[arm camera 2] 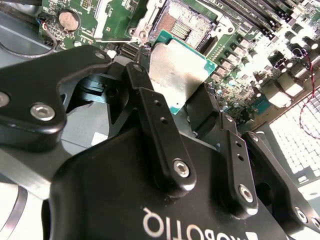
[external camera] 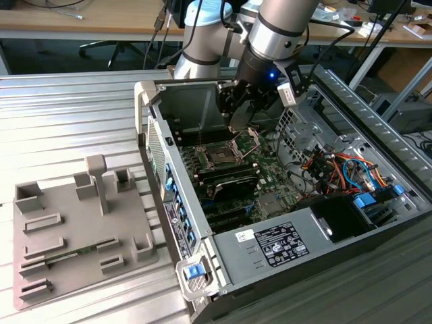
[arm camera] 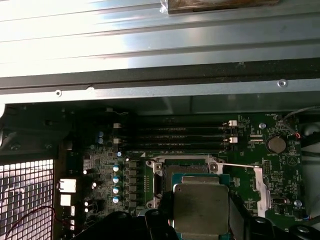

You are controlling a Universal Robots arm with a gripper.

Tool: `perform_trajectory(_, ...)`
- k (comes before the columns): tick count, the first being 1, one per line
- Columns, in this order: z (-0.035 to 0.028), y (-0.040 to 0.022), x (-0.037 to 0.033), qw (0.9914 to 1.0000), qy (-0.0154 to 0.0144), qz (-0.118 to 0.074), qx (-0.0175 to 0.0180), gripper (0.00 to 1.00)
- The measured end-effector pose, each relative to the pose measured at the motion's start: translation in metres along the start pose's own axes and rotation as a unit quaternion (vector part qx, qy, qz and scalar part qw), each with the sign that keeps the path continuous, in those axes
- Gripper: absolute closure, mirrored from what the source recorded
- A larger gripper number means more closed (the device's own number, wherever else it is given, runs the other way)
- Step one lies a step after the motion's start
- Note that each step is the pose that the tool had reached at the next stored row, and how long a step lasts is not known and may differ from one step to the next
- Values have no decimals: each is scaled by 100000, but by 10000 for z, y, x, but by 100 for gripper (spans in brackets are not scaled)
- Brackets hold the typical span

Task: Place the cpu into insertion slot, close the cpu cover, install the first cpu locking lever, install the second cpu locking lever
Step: 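Place the cpu into insertion slot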

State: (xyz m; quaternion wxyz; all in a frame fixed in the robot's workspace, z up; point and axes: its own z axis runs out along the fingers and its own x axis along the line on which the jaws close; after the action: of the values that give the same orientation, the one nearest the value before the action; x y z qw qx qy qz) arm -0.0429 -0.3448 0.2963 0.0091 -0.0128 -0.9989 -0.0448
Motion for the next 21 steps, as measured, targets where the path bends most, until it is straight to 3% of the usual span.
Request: perform_trajectory(21, 12, -1, 17, 99998, -52, 585, -13, 45)
